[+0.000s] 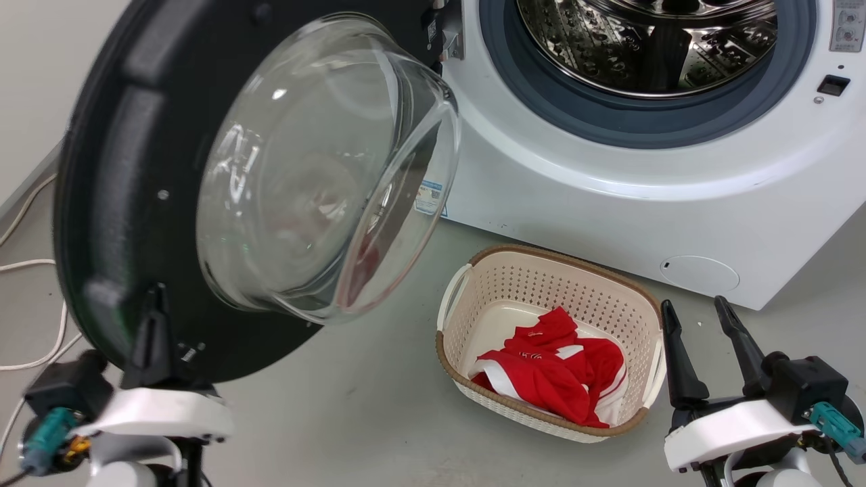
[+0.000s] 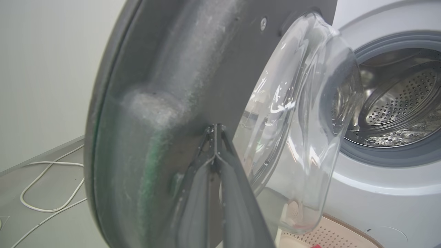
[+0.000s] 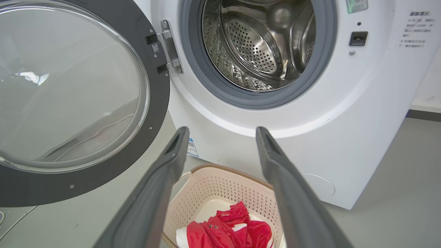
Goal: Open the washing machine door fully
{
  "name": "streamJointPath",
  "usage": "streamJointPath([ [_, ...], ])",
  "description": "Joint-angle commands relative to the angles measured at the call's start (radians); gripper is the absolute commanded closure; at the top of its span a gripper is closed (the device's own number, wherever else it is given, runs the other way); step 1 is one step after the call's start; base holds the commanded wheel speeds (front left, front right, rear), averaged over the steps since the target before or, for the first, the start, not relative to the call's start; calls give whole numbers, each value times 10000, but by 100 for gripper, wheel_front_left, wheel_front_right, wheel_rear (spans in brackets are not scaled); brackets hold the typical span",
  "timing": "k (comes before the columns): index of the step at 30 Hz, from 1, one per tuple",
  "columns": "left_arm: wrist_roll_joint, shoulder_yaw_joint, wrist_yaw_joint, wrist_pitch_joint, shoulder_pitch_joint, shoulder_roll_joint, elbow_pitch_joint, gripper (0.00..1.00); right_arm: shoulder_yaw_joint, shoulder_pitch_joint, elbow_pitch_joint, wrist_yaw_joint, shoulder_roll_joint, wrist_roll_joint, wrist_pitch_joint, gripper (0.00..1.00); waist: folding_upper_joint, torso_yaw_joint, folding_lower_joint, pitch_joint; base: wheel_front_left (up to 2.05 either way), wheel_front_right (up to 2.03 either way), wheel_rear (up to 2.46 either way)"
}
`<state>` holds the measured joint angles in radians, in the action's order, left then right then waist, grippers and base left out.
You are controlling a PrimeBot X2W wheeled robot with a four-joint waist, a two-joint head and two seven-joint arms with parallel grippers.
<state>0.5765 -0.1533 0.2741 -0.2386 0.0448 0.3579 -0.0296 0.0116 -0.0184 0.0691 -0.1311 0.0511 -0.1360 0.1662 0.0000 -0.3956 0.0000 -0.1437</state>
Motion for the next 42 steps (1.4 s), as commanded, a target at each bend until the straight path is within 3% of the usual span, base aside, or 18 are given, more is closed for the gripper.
streamJointPath([
  [1, 145, 289, -43, -71, 213, 154, 255, 100, 12, -105, -21, 7, -18, -74, -6, 0, 0, 14, 0, -14, 0, 0, 0],
  [7, 499, 855, -346, -114, 758, 555, 1073, 100, 5, -172, -2, 7, -17, -115, 16, 0, 0, 14, 0, -47, 0, 0, 0],
  [11, 830, 1127, -842, -72, 1411, 896, 2022, 100, 13, -238, -25, 7, -17, -189, 10, 0, 0, 7, 0, -118, 0, 0, 0],
  [28, 775, 1238, -2007, -193, 4012, 1721, 5577, 100, 69, -415, 1, 7, -17, 101, 88, 0, 0, 277, 0, -276, 0, 0, 0],
  [35, 105, 1533, -1935, -279, 3424, 1325, 4964, 100, 13, -336, 124, 7, -17, 242, 210, 0, 0, 514, 0, -23, 0, 0, 0],
  [42, -1073, 1928, -1709, -264, 1572, 148, 2766, 100, 66, -417, 249, 7, -18, 138, 355, 0, 0, 1052, 0, 290, 0, 0, 0],
])
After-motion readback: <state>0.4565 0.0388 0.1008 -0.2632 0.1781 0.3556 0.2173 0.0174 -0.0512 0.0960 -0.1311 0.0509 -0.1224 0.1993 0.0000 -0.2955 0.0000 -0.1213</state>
